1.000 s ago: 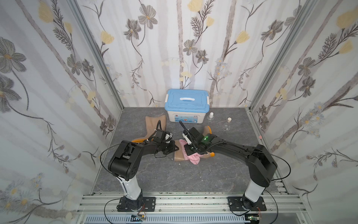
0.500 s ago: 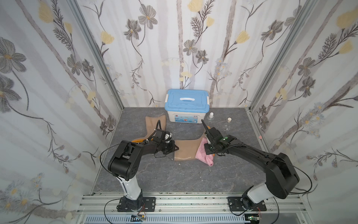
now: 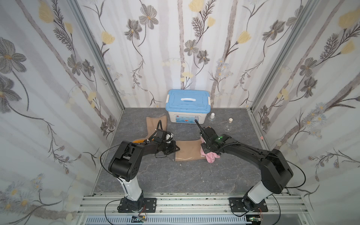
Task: Wipe the rubber boots with a cloth
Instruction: Wipe the dirt off the rubber boot, then adjust the rubber boot at the center of the board.
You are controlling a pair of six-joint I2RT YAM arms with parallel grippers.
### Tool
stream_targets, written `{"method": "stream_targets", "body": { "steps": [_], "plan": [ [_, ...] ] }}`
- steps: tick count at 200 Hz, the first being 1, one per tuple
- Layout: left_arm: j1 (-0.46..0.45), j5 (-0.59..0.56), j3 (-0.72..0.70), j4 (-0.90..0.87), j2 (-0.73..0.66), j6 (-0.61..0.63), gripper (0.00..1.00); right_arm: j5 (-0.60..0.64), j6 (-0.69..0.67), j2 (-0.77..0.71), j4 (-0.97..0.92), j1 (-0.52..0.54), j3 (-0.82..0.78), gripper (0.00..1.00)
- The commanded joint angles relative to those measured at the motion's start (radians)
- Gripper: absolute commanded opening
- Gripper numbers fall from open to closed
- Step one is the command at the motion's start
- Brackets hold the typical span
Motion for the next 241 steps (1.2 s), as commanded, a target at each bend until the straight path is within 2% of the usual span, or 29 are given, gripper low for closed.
{"method": "stream_targets", "body": {
  "steps": [1,53,78,98,124,150,170,196,217,241],
  "plan": [
    [0.002,0.012,0.004,0.003,-0.011,0.024,0.0,0.051,-0.072,0.052,0.098,-0.032,0.055,0.0],
    [0.002,0.013,0.005,-0.019,-0.008,0.037,0.0,0.137,-0.188,0.234,0.149,-0.109,0.27,0.0],
    [0.001,0.011,0.009,-0.025,-0.002,0.037,0.0,0.232,-0.209,0.327,0.174,-0.145,0.359,0.0],
    [0.001,0.007,0.014,-0.032,-0.006,0.021,0.0,0.232,-0.206,0.348,0.154,-0.163,0.426,0.0],
    [-0.039,-0.055,0.067,-0.137,-0.063,0.0,0.0,0.181,-0.176,0.203,0.16,-0.163,0.366,0.0],
    [-0.081,-0.13,0.163,-0.343,-0.16,0.017,0.0,0.161,-0.124,-0.017,0.142,-0.165,0.236,0.0],
    [-0.081,-0.146,0.244,-0.502,-0.243,0.033,0.0,0.15,-0.088,-0.18,0.113,-0.168,0.147,0.0],
    [-0.082,-0.145,0.382,-0.697,-0.328,0.066,0.0,0.153,-0.057,-0.322,0.075,-0.174,0.047,0.0],
    [-0.093,-0.12,0.517,-0.846,-0.348,0.107,0.0,0.156,-0.036,-0.422,0.062,-0.183,-0.024,0.0],
    [-0.127,-0.116,0.7,-1.039,-0.299,0.186,0.0,0.165,-0.018,-0.508,0.052,-0.193,-0.087,0.0]
  ]
}}
